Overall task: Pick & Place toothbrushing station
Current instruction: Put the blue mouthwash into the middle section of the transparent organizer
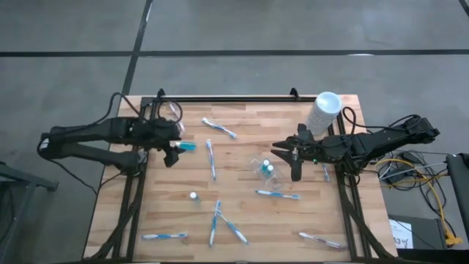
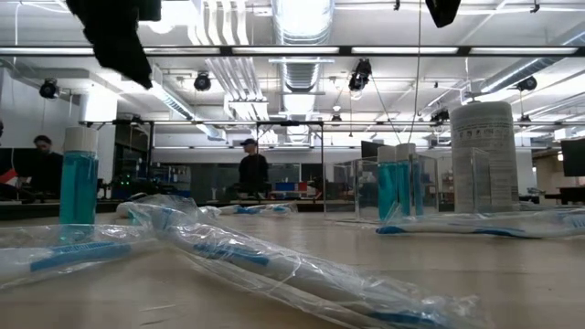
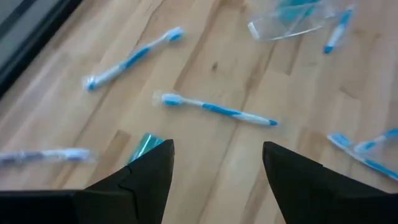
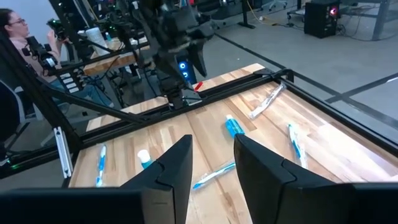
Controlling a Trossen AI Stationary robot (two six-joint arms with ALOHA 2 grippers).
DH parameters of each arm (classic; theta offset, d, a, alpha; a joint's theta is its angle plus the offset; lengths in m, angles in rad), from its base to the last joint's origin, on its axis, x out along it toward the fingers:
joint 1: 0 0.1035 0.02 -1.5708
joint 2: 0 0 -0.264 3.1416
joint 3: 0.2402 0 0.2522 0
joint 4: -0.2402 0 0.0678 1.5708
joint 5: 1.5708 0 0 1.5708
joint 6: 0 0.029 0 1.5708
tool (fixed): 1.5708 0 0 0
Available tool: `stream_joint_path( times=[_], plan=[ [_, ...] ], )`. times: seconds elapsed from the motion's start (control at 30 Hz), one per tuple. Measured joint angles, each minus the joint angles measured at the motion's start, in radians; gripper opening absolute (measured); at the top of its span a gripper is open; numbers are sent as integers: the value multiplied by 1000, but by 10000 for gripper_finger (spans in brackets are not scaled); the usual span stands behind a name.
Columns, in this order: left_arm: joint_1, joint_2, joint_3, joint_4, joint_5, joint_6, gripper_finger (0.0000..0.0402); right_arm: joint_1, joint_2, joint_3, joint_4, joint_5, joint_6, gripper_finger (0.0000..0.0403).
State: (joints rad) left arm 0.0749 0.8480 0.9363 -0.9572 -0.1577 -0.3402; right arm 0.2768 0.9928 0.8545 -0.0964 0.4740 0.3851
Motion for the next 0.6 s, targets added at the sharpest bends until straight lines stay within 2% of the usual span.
stream_joint_path(
  times=[0.17, 0.27, 0.47, 0.6],
  plan=[
    [-1, -60, -122, 126, 62, -37, 250, 0, 0, 0, -3, 0, 0, 110],
    [-1, -123, -188, 127, 53, -135, 250, 0, 0, 0, -2, 0, 0, 113],
    [-1, -278, -302, 127, -73, -299, 250, 0, 0, 0, -2, -1, 11, 118],
    [0, -354, -367, 126, -150, -314, 250, 0, 0, 0, -2, -1, 6, 116]
  ],
)
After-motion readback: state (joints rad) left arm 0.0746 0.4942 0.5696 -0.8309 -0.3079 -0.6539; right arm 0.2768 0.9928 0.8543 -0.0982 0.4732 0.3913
